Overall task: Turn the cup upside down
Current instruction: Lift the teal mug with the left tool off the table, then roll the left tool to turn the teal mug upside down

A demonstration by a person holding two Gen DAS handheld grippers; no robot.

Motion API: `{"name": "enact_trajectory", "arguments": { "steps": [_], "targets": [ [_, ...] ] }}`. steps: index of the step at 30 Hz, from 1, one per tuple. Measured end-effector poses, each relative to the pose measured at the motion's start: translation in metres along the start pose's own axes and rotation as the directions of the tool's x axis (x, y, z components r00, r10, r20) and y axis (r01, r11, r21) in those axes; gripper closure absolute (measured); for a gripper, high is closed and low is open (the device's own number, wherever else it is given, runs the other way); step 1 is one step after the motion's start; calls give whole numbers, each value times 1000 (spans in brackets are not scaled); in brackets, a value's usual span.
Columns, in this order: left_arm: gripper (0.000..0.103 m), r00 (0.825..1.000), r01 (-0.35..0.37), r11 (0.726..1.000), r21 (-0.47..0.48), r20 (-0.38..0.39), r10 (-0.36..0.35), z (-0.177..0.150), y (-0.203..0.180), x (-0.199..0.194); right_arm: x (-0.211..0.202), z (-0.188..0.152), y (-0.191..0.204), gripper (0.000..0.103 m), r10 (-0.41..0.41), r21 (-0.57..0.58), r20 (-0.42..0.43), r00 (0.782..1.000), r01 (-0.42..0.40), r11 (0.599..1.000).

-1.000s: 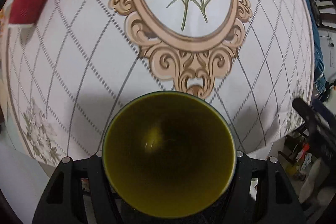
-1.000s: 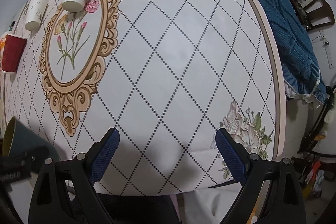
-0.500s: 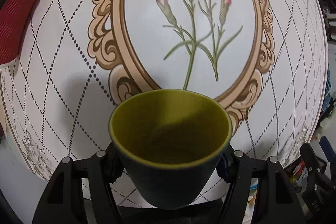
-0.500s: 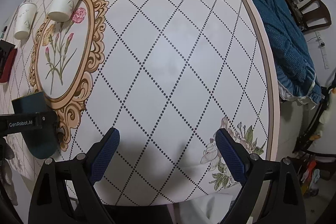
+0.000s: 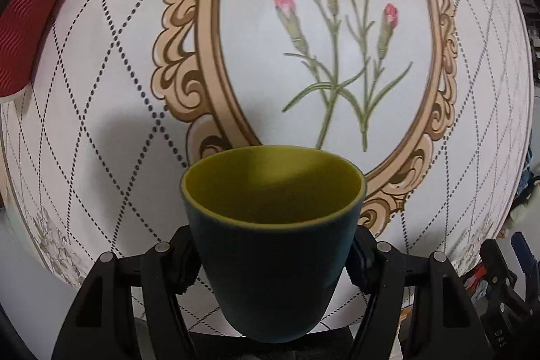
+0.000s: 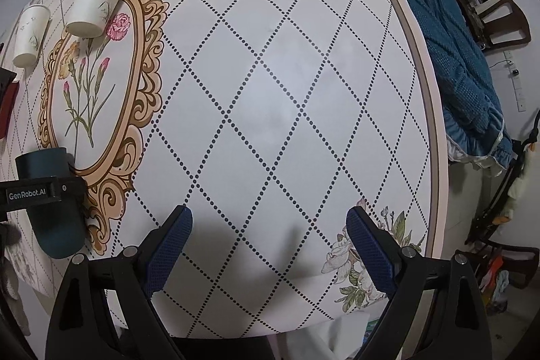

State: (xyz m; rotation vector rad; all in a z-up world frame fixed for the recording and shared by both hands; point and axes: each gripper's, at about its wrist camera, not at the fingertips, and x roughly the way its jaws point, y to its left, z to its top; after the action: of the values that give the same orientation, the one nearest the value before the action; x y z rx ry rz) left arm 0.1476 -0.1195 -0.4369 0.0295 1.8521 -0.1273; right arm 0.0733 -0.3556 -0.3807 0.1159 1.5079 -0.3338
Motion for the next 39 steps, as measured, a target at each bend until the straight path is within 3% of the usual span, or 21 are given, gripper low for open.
{"name": "enact_trajectory", "arguments": {
  "steps": [1, 4, 5, 13, 17, 23, 30, 34, 39],
  "targets": [
    [36, 1000, -2, 1000, 0, -1, 2, -3, -5, 1, 0, 0, 1, 8, 0, 0, 0, 1000, 0, 1000],
    [17, 1000, -16, 1000, 13, 2, 16, -1, -3, 1, -1, 0, 4, 8, 0, -1, 0, 1000, 0, 1000],
    [15, 1000, -21, 1000, 15, 8, 21, -1, -2, 1, -1, 1, 6, 8, 1, -1, 1, 1000, -1, 1000],
    [15, 999, -16, 1000, 16, 38, 16, 11, -3, -21, -4, -2, 9, 8, -3, 2, 5, 1000, 3, 1000],
    [15, 995, -23, 999, 24, 95, 20, 4, 0, -47, -7, -5, 9, 8, 2, 3, 6, 1000, -2, 1000],
    [15, 971, -72, 996, 46, 233, 59, -37, 10, -106, -31, -18, 22, 8, 93, -12, 23, 995, -92, 996],
    [15, 943, -118, 993, 15, 316, 108, -103, 41, -145, -77, -51, 66, 8, 250, -77, 31, 968, -247, 966],
    [15, 930, -132, 991, 0, 346, 124, -124, 64, -156, -100, -66, 93, 8, 287, -106, 43, 957, -282, 954],
    [15, 926, -100, 995, -5, 364, 95, -137, 91, -163, -122, -75, 123, 8, 298, -116, 63, 953, -289, 950]
  ]
}}
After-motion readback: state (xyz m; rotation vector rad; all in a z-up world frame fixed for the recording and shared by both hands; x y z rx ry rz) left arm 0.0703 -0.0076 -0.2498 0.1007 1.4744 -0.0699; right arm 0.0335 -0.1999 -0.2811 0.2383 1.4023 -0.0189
